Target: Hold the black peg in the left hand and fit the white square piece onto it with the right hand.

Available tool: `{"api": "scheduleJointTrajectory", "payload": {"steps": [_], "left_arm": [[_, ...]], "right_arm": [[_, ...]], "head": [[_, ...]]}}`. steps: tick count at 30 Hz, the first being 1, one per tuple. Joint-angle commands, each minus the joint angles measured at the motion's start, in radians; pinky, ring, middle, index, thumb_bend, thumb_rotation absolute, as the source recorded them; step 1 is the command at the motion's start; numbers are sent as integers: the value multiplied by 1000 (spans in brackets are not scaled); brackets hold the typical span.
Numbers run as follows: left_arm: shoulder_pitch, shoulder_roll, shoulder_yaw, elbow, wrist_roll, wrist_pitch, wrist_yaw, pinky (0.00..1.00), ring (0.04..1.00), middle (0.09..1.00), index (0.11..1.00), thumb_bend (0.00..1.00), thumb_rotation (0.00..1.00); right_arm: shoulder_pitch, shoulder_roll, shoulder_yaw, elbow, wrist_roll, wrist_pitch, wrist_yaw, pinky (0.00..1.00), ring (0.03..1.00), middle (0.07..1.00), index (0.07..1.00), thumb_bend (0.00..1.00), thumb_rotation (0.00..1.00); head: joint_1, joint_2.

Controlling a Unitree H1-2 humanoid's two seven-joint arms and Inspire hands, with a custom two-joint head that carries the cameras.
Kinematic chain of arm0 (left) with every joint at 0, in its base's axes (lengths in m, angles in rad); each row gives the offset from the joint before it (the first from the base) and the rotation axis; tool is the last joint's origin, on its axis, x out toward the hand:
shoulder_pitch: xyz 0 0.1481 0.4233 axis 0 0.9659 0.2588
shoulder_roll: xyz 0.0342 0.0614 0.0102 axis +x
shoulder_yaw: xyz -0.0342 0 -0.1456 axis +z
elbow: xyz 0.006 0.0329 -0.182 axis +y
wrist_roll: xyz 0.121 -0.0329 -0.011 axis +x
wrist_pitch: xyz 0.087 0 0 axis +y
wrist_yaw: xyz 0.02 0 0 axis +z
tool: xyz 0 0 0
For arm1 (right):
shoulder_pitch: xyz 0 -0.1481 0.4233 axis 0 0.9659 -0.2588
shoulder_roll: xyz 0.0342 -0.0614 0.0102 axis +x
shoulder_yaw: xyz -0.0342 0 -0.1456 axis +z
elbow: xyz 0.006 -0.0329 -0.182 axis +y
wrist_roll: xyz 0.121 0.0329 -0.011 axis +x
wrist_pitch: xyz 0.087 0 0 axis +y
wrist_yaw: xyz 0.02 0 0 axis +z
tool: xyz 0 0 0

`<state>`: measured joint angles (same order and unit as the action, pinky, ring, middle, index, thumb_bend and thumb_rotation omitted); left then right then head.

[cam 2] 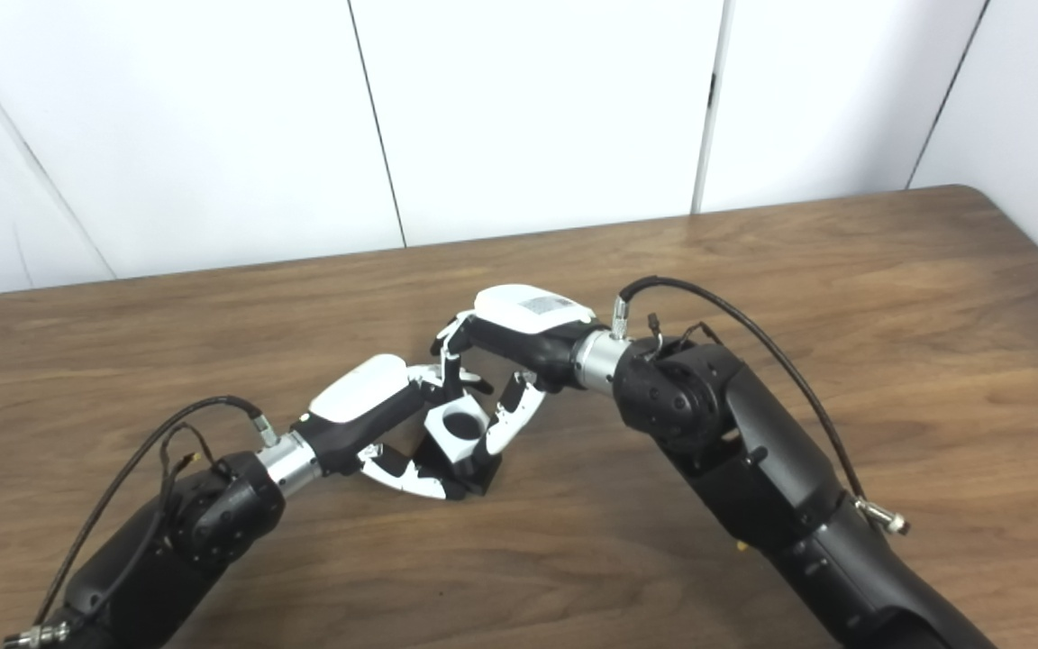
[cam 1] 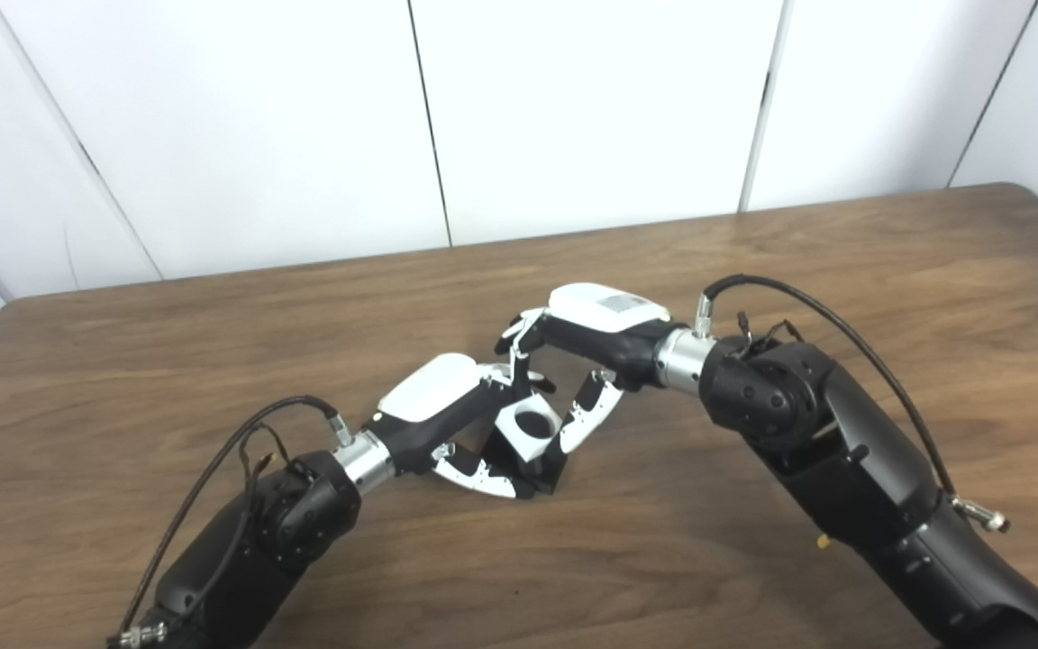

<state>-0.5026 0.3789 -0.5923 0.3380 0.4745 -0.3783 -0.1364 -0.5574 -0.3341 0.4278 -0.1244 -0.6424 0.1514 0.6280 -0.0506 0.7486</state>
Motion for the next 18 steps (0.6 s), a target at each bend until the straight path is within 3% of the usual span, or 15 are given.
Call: {"api": "scheduleJointTrajectory", "payload": {"steps": [1, 18], "left_arm": [[61, 32, -53, 26, 119, 46, -89, 843, 864, 838, 491, 519, 80], [61, 30, -59, 6, 109, 79, -109, 858, 869, 847, 492, 520, 78]], "right_arm": [[-36, 11, -9, -7, -4, -7, -27, 879, 918, 838, 479, 522, 139], [-42, 17, -2, -22, -9, -5, -14, 867, 911, 840, 481, 521, 145]], "head": [[-1, 1], [9, 9]]}}
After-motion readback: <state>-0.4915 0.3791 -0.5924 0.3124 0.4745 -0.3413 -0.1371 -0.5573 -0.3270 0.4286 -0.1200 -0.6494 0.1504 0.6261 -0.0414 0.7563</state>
